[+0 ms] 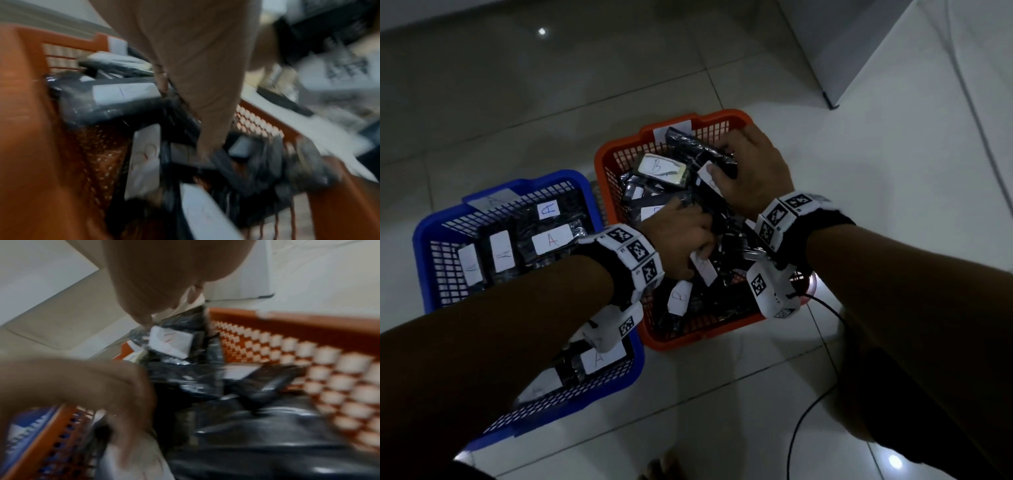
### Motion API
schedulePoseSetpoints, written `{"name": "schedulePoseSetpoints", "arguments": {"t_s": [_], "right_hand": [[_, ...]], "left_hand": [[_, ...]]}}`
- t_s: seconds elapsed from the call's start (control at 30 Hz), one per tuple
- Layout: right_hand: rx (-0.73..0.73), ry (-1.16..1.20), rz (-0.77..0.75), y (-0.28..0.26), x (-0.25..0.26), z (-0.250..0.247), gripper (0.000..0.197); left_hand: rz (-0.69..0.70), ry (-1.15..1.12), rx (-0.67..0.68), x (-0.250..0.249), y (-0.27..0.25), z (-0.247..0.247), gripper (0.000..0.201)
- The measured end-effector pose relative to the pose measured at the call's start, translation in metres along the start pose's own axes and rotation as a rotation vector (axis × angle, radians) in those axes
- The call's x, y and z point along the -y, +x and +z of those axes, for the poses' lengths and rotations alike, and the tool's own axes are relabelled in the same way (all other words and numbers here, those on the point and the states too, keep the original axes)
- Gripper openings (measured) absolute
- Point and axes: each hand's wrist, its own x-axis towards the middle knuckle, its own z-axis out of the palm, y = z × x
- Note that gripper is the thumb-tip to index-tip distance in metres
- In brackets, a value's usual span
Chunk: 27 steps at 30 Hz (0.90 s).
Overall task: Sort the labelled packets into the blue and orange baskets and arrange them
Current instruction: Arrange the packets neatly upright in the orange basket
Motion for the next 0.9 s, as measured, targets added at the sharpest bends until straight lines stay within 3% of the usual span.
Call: {"name": "schedulePoseSetpoints", "arguments": {"t_s": [0.07, 0.2, 0.37, 0.47, 0.67, 0.77, 0.9], "right_hand": [[-0.004, 0.02, 0.012, -0.01, -0.006, -0.007, 0.019], [0.123, 0.024, 0.041, -0.034, -0.019, -0.019, 0.012], [0.587, -0.162, 0.048, -0.058, -0.017, -0.031, 0.02], [0.71, -0.264, 0.05, -0.064, -0.014, -0.03, 0.022], [0.796, -0.272, 0.014, -0.059, -0.016, -0.024, 0.023], [0.697, -0.163, -0.002, -0.057, -0.017, -0.024, 0.018], [0.608, -0.044, 0.011, -0.052, -0.016, -0.025, 0.021]], "left_hand": [[0.018, -0.077, -0.019, 0.006, 0.0, -0.005, 0.023], [0.079, 0.061, 0.116, 0.005, 0.0, -0.005, 0.044], [0.14, 0.058, -0.023, -0.002, 0.006, -0.003, 0.025], [0.146, -0.024, -0.088, 0.006, 0.001, -0.016, 0.022], [-0.121, -0.167, -0.319, 0.044, -0.025, -0.04, 0.025], [-0.316, -0.202, -0.49, 0.064, -0.038, -0.037, 0.028], [-0.446, -0.122, -0.466, 0.062, -0.037, -0.02, 0.026]]}}
